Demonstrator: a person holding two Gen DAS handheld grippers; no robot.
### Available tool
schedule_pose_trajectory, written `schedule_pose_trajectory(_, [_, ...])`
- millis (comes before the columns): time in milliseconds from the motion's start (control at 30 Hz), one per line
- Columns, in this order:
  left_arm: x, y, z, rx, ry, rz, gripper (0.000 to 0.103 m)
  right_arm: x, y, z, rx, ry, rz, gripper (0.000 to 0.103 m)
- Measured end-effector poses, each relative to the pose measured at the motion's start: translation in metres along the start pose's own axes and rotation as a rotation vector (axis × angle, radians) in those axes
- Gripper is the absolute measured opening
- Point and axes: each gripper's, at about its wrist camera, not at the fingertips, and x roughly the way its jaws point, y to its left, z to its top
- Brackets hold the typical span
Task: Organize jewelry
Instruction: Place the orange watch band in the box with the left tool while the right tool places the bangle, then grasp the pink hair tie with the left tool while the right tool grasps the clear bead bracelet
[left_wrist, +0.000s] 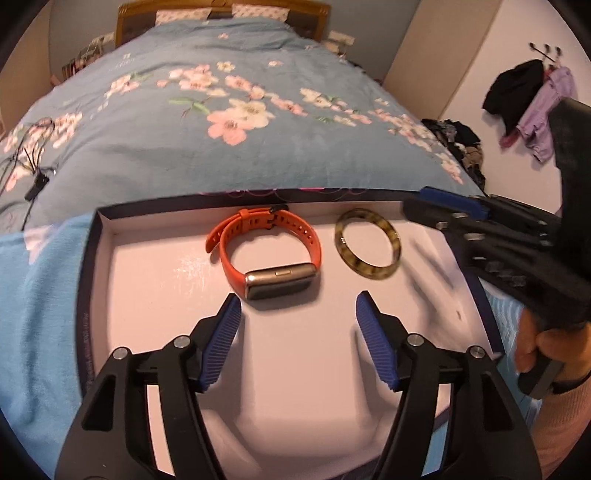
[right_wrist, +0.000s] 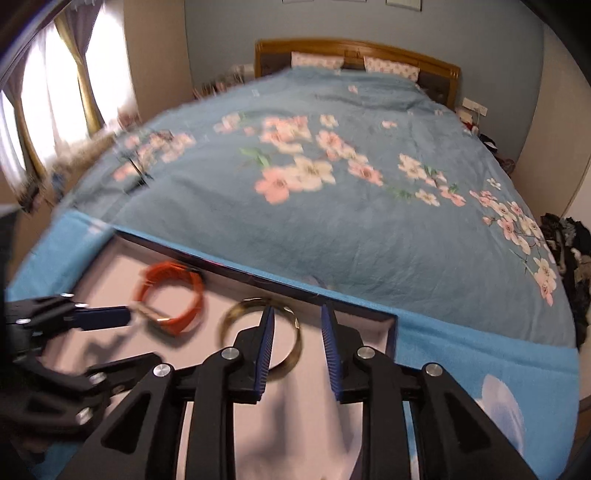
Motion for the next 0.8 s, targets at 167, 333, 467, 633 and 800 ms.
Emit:
schedule_pose_trajectory(167, [-0.048,-0.007,-0.024,0.093,-0.122,-0.026,0.067,-0.063,0.010,-0.033,-0.053,-0.098,0.106,0.037])
schedule_pose_trajectory(333, [-0.089,-0.016,-0.061,0.184,-0.179,-0.029,0.069,-0.100,0.018,-0.078,-0.098,-0.105,0.142,0.038])
schedule_pose_trajectory(467, [-0.106,-0.019,-0.097,0.224,-0.183,-0.009,0.069,-0.110,0.019,-0.114,-0.082,-0.073,0.151,0.038])
schedule_pose_trajectory(633, [-0.117,-0.014,-0.137,0.221,-0.165,-0.036,0.069,-0.107,0.017,-0.153,-0.049,-0.002,0.145,0.038])
schedule_pose_trajectory(800, [-0.124,-0.011,-0.162,0.206,-0.148,-0.054,0.069,-0.104,0.009,-0.176,0.014,0.036,0.162,0.038])
